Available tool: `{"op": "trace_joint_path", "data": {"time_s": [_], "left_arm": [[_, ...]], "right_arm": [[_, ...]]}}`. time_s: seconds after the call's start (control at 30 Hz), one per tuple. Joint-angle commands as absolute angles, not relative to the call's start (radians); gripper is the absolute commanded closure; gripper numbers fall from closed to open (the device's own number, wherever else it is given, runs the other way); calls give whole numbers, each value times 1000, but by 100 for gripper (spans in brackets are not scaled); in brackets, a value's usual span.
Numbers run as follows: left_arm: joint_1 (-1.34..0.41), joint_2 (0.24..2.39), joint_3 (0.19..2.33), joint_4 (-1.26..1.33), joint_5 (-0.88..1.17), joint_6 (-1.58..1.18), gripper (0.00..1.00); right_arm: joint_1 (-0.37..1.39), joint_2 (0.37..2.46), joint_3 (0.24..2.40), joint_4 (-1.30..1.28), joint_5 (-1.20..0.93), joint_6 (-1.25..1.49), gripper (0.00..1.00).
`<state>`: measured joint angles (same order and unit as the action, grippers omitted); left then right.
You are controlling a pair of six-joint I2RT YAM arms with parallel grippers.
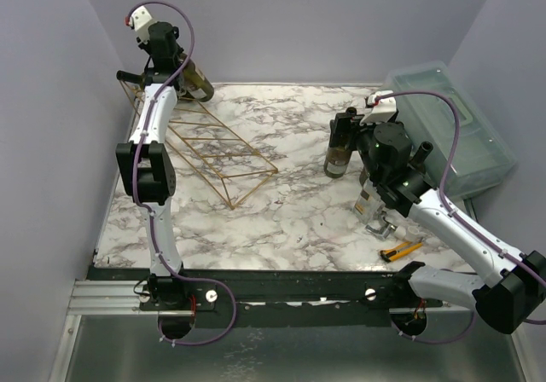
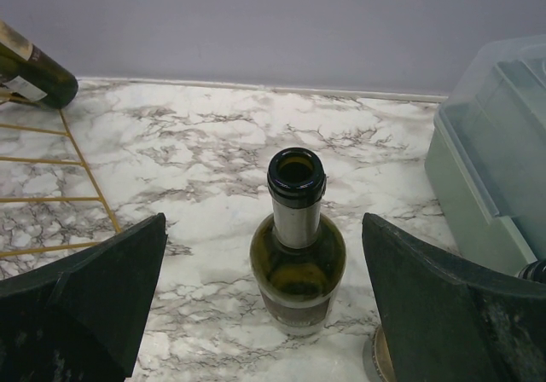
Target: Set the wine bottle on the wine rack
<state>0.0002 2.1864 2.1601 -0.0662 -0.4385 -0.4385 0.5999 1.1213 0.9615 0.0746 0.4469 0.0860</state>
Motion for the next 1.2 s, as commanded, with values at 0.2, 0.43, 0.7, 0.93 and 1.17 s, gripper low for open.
{"op": "trace_joint_path", "data": {"time_s": [0.2,0.43,0.7,0.93,1.17], "left_arm": [[52,2110,2080,40,-469,-487,100],[67,2114,2047,40,-460,-526,100],[82,2084,1957,46,-463,-574,100],[99,2037,1858,57,-462,-590,100],[106,1998,1752,73,-438,-594,100]], "right_arm": [[592,1129,946,95,427,99,0],[592,1132,948,92,422,100,0],[592,1130,947,89,417,104,0],[592,1126,945,87,404,113,0],[592,1121,945,84,394,122,0]]}}
